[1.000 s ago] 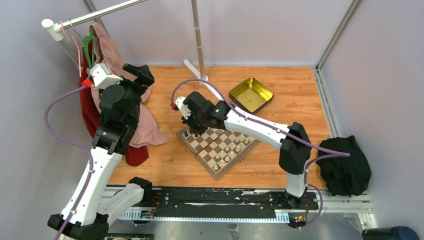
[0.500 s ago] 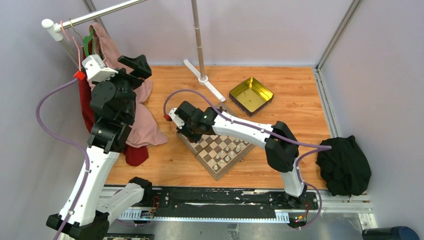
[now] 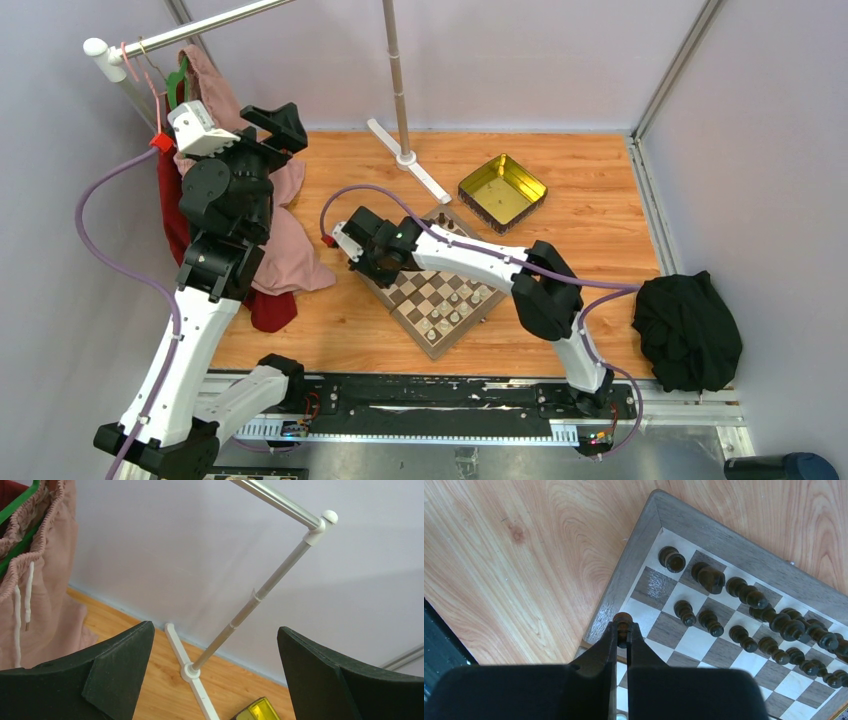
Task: Set up the chess pieces on the board
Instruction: Place the chess piece on the chessboard.
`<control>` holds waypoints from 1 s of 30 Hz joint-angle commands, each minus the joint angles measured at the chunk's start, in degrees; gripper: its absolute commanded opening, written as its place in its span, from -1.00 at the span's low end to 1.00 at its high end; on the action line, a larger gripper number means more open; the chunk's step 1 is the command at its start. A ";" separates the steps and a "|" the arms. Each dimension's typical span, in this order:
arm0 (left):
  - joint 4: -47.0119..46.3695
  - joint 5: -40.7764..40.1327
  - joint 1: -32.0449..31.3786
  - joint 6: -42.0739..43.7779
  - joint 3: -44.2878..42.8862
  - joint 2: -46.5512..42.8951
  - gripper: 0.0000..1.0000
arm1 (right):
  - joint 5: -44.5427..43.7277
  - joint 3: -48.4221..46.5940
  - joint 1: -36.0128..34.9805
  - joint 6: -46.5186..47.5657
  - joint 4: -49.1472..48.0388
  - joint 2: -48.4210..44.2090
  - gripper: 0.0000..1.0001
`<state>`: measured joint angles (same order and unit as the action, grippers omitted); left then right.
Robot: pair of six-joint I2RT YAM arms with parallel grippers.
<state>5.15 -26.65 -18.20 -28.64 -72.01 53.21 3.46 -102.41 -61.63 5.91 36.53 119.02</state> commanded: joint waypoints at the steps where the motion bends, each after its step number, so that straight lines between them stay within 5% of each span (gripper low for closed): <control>1: -2.21 0.68 -0.35 1.57 -1.15 0.03 1.00 | 0.05 -2.65 -0.78 1.12 1.87 2.17 -1.00; 30: -4.88 2.20 -0.35 3.16 1.03 -0.81 1.00 | -0.60 -6.25 1.26 1.91 2.09 7.01 -1.00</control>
<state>1.56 -24.82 -18.20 -26.50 -71.48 52.97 3.42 -107.31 -61.06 7.09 37.30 124.68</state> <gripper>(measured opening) 0.999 0.045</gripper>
